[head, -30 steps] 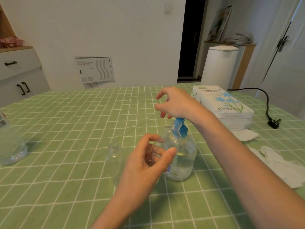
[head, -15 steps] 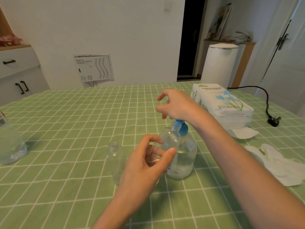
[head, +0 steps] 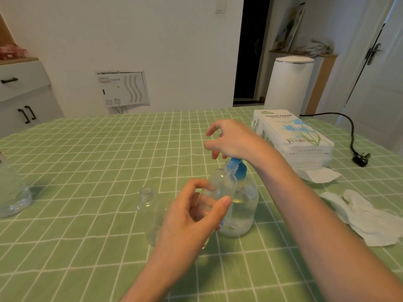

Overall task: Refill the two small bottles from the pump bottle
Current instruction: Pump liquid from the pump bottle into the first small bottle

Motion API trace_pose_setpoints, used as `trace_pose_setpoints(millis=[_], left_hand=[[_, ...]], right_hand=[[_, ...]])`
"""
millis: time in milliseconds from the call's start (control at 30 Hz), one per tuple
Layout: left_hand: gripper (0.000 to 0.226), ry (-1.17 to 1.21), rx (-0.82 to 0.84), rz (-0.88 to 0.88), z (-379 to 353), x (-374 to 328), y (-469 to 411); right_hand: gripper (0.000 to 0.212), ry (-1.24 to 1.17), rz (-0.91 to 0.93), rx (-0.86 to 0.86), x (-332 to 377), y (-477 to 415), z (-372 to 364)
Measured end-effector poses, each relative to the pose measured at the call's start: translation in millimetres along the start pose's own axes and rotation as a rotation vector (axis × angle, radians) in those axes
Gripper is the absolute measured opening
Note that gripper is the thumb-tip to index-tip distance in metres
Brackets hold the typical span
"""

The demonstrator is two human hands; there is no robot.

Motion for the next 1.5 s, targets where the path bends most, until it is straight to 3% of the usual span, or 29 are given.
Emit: trace_pose_setpoints(millis=[233, 367, 833, 1100, 1333, 1500], left_hand=[[0.022, -0.016, 0.000, 0.017, 0, 1, -1], [0.030, -0.013, -0.007, -0.010, 0, -4, -4], [0.026, 0.000, -0.009, 0.013, 0, 5, 1], [0.028, 0.010, -0.011, -0.018, -2, -3, -5], [0.028, -0.007, -0.031, -0.024, 0, -5, -5], [0.026, 0.001, -0.032, -0.029, -1, -7, -4]], right_hand=[[0.039, 0.003, -0.004, -0.026, -1, -2, 3], [0.039, 0.042, 0.029, -0.067, 8, -3, 14], [0.038, 0.014, -0.030, 0.006, -3, -1, -3], [0.019, -0.054, 0.009, -0.078, 7, 0, 22], [0.058, -0.076, -0.059, 0.068, 4, 3, 8], [0.058, -0.062, -0.110, 0.089, -2, 5, 1]])
Point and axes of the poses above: each hand's wrist, its own y-axis away from the middle knuckle, its own z-axis out of the back of the hand, x = y × z, the point moved 10 cm from there along -y, towards the middle knuckle, and after that the axes turned 11 degrees about -z, right-handed, at the moved point
